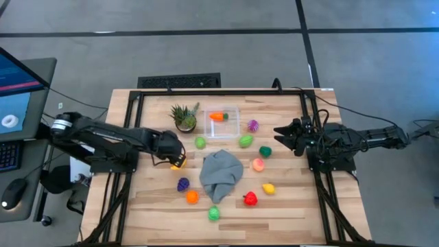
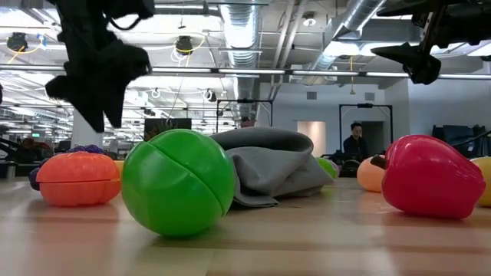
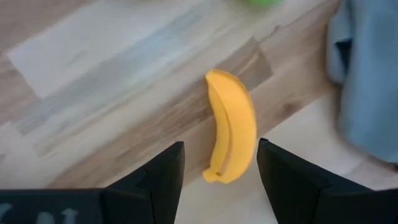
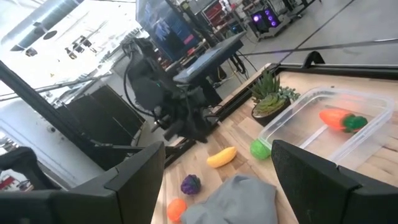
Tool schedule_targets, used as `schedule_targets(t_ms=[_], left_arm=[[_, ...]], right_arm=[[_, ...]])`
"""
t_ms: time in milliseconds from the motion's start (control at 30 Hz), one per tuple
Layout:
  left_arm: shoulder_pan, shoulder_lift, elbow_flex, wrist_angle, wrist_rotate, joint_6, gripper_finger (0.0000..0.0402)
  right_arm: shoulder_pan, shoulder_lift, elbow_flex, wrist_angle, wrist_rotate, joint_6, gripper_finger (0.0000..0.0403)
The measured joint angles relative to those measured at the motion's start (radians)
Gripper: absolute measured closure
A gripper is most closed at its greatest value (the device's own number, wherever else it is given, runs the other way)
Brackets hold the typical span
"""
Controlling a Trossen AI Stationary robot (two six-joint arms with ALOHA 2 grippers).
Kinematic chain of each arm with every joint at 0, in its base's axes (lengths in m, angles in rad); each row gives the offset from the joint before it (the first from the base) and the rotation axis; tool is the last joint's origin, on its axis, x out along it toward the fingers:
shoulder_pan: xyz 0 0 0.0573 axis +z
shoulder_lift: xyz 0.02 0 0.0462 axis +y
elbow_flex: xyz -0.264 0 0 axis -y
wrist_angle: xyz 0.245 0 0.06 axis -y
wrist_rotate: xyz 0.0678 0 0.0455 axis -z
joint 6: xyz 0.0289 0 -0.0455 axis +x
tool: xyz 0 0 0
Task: Pick and placing Produce into tupperware
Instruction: Put the yellow banana into the transparent container
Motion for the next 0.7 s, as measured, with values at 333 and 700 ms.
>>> schedule_targets(t_ms=[333,700], left_arm=[[-0.007,0.162,0.066,0.028,0.004,0.065,0.0211],[-0.007,0.203,0.066,0.063,0.036,0.096,0.0211]], right_arm=[[0.000,0.000,0.000,-0.001,-0.024,-0.002,0.0085],[0.000,0.000,0.000,-0.004,-0.027,-0.011,0.0085]])
